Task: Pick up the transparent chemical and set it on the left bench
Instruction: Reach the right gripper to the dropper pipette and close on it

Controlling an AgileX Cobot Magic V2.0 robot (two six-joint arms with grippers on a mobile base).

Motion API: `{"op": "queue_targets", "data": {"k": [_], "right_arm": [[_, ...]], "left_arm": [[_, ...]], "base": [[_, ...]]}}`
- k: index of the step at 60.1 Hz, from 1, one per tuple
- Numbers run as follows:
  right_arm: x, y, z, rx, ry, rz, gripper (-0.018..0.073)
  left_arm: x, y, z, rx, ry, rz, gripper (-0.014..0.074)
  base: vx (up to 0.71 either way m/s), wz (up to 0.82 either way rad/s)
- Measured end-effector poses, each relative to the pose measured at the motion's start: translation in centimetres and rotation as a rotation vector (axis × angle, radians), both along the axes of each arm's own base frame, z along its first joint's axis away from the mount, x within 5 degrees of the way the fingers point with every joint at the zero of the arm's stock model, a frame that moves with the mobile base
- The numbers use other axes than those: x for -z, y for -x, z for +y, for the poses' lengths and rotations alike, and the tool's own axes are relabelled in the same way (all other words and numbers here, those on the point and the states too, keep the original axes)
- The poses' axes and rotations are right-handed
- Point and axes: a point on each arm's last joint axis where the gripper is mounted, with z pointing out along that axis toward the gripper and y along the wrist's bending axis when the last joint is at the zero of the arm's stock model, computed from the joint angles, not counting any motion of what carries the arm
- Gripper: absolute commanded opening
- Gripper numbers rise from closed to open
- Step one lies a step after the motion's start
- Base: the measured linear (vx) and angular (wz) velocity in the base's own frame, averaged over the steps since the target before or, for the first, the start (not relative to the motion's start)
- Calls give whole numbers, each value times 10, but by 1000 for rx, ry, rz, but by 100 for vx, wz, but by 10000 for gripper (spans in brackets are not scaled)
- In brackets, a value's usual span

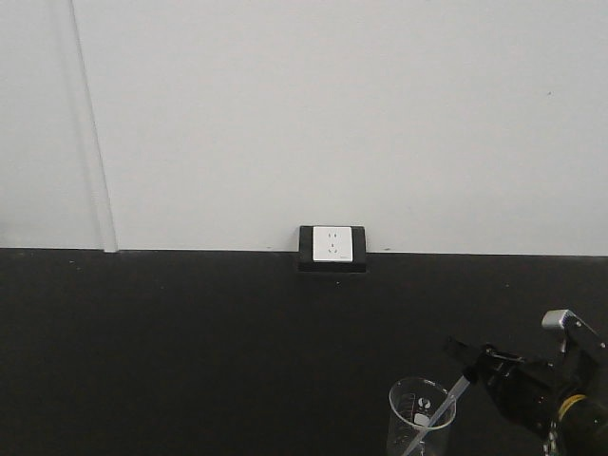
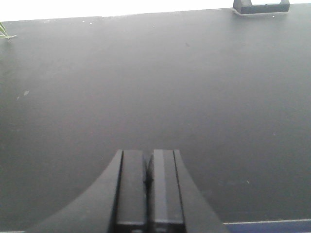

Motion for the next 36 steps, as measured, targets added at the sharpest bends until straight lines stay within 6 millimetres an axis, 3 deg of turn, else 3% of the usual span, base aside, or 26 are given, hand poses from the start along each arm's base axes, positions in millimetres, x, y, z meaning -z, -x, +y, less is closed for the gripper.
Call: {"op": "queue_targets", "data": {"k": [14, 36], "right_arm": [[19, -3, 3, -21, -50, 37, 487], [19, -4, 4, -27, -59, 26, 41]], "left_arm": [[0, 0, 0, 0, 0, 0, -3], [0, 0, 0, 0, 0, 0, -3]], "base": [[0, 0], [0, 0]]}}
